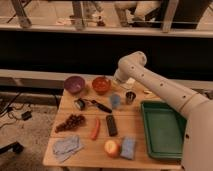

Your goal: Place fork in red bowl

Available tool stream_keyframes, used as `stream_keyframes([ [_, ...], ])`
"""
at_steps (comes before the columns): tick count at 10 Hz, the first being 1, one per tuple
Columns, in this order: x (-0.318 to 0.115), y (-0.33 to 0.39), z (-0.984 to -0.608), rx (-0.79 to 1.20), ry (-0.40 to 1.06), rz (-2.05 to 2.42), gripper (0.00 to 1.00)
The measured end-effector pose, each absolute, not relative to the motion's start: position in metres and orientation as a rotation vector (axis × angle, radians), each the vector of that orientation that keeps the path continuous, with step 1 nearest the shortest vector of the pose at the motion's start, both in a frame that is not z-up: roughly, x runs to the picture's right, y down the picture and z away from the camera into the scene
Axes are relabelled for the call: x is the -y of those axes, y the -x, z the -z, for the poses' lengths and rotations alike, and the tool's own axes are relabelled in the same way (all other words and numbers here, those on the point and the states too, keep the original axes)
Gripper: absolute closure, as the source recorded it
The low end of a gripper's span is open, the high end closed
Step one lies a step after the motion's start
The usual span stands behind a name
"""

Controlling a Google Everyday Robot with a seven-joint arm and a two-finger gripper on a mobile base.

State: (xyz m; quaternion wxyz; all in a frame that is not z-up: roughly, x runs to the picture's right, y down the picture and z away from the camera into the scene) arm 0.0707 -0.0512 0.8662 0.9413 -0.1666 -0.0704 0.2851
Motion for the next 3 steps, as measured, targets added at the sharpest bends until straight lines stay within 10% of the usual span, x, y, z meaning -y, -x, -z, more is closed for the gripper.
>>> stream_keyframes([
  [3, 0.0548, -0.0587, -0.8747, 0.16, 0.349, -0.564, 0.82],
])
